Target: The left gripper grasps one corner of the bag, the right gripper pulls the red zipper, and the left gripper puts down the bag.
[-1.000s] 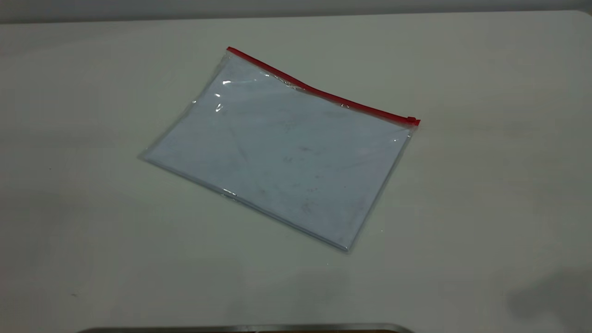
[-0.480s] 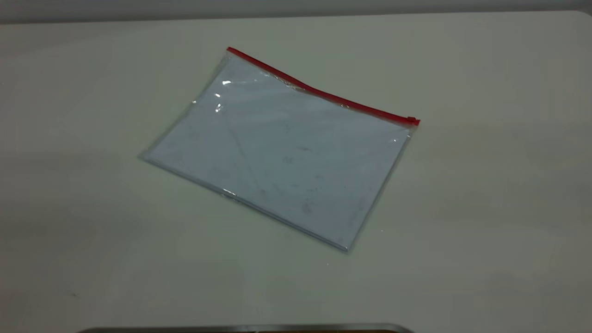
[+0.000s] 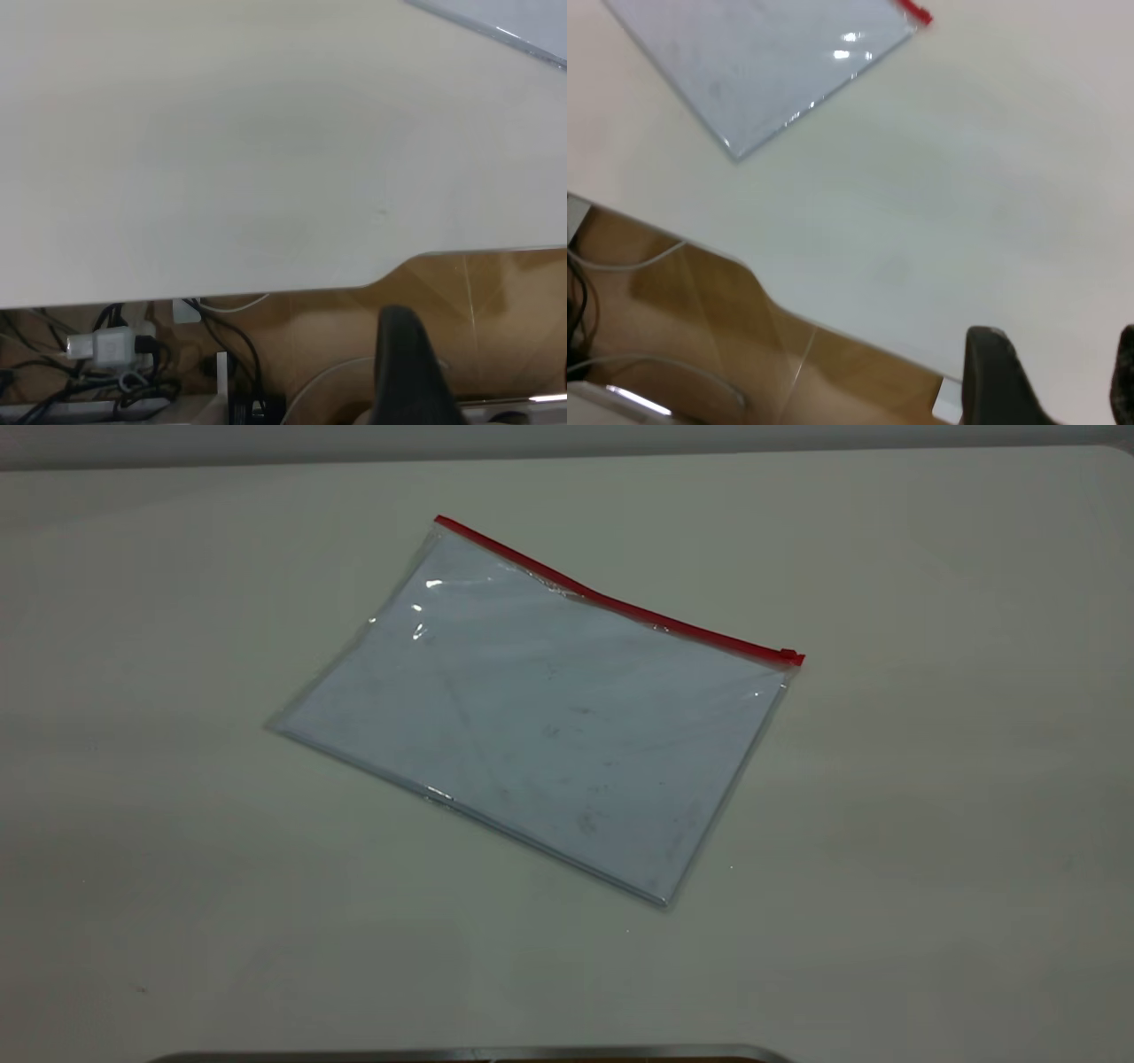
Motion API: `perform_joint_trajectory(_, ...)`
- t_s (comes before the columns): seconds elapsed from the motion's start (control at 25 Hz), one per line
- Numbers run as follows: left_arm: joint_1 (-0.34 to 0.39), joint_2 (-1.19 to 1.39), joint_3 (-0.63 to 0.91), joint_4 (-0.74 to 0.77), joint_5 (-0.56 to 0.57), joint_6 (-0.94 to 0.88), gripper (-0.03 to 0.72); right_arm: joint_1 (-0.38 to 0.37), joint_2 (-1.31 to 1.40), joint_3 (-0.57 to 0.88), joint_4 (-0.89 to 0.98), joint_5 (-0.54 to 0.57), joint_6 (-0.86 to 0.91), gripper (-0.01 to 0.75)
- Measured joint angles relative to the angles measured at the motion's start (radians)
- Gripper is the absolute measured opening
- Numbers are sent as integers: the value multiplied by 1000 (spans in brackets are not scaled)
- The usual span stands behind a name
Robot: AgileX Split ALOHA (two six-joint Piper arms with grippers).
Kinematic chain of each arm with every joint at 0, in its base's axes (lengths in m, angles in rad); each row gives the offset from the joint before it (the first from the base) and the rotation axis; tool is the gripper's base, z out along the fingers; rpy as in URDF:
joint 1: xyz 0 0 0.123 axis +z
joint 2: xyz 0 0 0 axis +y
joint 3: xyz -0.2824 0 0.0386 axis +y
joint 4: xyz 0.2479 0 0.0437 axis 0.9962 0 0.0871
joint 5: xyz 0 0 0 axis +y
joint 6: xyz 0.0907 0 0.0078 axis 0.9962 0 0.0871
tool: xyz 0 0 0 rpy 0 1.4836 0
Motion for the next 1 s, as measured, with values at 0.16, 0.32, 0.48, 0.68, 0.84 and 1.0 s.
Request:
perform_joint_trajectory(0.16,0,0,0,-1,0,0,483,-43,-84,0,3,2,0,357)
perform_joint_trajectory(0.32,0,0,0,-1,-2,0,483,-127,-218,0,3,7,0,357)
perform_joint_trajectory(0.48,-1,-1,0,-1,-2,0,483,-176,-252,0,4,16,0,357)
perform_joint_trajectory(0.68,-14,-82,0,-1,-2,0,483,-182,-252,0,5,16,0,357)
perform_joint_trajectory(0.84,-16,-239,0,-2,4,0,483,-182,-252,0,6,16,0,357)
perform_joint_trajectory(1.0,-17,-234,-7,-4,19,0,483,-182,-252,0,7,16,0,357)
